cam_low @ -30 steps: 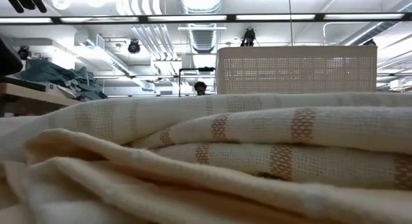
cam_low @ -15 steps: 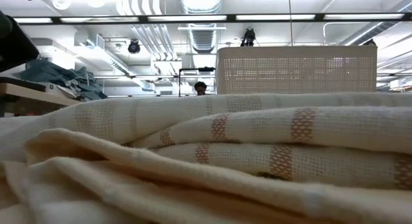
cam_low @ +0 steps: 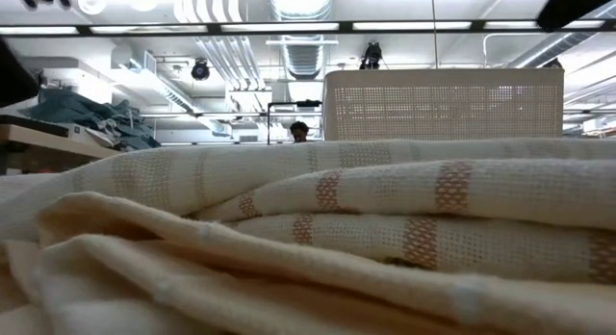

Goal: Fold towel
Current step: Fold the light brown kitchen towel

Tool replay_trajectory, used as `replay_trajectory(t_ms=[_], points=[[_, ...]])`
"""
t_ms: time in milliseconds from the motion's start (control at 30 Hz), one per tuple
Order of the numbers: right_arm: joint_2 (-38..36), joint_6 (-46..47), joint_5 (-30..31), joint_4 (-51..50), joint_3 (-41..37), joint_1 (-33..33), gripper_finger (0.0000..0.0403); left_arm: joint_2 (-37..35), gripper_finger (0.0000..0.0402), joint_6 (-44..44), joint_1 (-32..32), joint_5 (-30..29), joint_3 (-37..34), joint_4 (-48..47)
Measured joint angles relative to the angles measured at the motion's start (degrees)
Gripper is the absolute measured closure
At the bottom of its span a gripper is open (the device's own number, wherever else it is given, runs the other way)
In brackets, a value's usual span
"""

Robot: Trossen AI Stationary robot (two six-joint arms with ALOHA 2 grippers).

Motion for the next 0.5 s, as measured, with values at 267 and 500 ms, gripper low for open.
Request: replay_trajectory(t_ms=[267,500], points=[[-1.09,1.11,-0.71,-0.85,0.07,0.01,0.0247,-0.16,0.0312,16.96,3.57,-14.52,7.73,3.55],[-4.02,13.67,-5.32,-7.76,0.15,0.31,0.0258,-0.23,0.0325,34.73,10.10,-18.77,13.97,2.53]])
